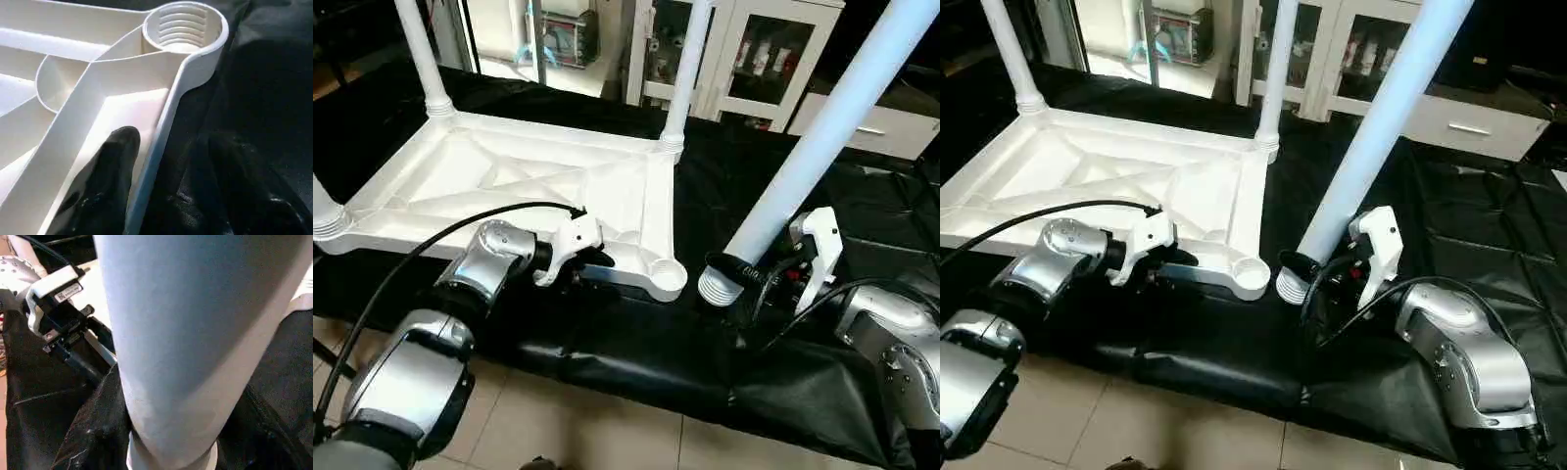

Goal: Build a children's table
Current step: Pick table leg

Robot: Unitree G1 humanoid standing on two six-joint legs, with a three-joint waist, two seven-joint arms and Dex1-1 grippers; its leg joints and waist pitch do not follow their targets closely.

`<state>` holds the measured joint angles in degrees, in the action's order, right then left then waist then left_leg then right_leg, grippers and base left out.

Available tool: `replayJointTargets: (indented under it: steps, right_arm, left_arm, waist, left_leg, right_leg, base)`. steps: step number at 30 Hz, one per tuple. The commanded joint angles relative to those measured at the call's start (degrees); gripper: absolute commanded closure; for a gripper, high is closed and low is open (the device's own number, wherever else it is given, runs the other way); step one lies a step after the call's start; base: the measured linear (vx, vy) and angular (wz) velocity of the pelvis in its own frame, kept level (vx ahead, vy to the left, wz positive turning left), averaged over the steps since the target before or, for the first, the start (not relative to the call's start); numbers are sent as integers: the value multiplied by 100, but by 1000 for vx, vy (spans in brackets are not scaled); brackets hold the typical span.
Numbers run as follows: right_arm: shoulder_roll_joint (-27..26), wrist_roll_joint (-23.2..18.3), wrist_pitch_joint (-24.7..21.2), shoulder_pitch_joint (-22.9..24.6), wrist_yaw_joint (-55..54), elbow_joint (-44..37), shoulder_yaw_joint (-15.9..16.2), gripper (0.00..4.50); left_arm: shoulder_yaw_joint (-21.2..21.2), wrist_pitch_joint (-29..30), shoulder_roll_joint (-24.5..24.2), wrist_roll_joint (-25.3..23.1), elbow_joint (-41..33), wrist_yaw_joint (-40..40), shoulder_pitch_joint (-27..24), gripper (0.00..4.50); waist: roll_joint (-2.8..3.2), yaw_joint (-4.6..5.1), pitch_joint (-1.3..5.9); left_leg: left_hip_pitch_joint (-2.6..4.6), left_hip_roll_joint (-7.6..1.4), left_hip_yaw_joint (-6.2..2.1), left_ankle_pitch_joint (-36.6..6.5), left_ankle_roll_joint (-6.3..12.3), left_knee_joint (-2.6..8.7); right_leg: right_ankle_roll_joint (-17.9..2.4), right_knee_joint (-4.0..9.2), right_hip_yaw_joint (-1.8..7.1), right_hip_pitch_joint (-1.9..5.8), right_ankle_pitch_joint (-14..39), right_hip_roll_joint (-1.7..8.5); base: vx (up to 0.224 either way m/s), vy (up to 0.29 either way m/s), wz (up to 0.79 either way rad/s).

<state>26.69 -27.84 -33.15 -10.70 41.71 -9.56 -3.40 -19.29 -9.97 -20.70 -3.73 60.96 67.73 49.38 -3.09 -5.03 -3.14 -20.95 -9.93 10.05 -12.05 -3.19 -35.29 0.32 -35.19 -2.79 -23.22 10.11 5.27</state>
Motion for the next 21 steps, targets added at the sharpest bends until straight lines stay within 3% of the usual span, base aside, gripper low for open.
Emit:
replayJointTargets:
  steps: [1,13,21]
  right_arm:
    - [53,-24,-23,32,-20,-97,-17,261]
    - [56,2,-15,8,-16,-74,-1,261]
    - [-7,7,-8,-20,-49,-56,29,261]
  left_arm:
    - [-149,-31,52,-174,156,-82,47,214]
    - [-269,15,177,-492,129,-243,-101,307]
    - [-172,669,143,-506,-374,-452,-479,369]
  waist:
    - [-42,-11,381]
    - [-65,-19,374]
    - [-55,-13,360]
  left_leg:
    - [87,-315,-68,-621,213,477]
    - [80,-325,-76,-683,216,485]
    - [82,-340,-82,-758,183,501]
  right_leg:
    - [-1412,319,232,287,504,381]
    - [-1404,332,228,290,652,393]
    - [-1403,341,230,272,740,395]
  base:
    - [0,0,0]
    - [0,0,0]
    - [0,0,0]
